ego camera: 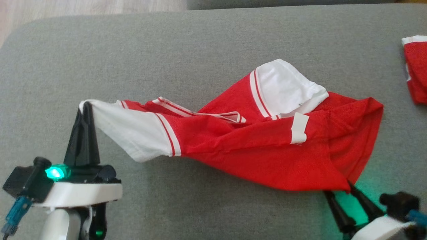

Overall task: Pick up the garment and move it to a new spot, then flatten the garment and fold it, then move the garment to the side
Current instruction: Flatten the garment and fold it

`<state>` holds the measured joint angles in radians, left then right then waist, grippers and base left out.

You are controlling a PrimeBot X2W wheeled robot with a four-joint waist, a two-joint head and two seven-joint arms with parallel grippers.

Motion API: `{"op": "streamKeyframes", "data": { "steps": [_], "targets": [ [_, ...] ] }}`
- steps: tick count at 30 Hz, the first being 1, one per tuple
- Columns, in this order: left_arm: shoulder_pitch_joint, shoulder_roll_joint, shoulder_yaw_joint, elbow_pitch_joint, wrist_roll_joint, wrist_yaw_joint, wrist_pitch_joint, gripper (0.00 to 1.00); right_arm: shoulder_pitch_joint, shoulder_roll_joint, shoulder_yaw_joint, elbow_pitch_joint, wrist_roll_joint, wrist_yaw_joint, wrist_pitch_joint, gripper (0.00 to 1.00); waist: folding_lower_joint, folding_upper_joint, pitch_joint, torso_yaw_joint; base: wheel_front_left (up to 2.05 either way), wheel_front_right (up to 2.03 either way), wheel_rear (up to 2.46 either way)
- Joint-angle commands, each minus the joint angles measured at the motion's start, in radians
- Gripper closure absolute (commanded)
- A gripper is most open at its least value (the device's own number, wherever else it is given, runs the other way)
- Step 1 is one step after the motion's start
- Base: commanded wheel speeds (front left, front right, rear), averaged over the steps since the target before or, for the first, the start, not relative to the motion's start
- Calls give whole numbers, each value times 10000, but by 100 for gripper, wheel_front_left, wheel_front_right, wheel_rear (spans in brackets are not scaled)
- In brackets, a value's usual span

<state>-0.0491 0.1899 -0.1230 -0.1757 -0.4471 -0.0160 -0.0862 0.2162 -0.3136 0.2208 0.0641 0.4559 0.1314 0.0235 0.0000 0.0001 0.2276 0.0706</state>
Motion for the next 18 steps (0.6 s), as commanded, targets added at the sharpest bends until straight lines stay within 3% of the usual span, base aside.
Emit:
{"op": "streamKeyframes", "data": {
  "steps": [1,8,18],
  "targets": [
    [-236,187,508,-208,110,107,-126,100,-48,-541,138,-546,429,-7,114,0,0,-1,62,50,0,0,0],
    [-551,246,625,247,369,314,-475,100,-831,-1546,73,-1283,1689,-7,222,0,0,-1,282,215,0,0,0],
    [-967,241,503,472,496,387,-634,100,-1865,-2044,647,-628,2546,-7,74,0,0,-1,618,516,0,0,0]
  ]
}}
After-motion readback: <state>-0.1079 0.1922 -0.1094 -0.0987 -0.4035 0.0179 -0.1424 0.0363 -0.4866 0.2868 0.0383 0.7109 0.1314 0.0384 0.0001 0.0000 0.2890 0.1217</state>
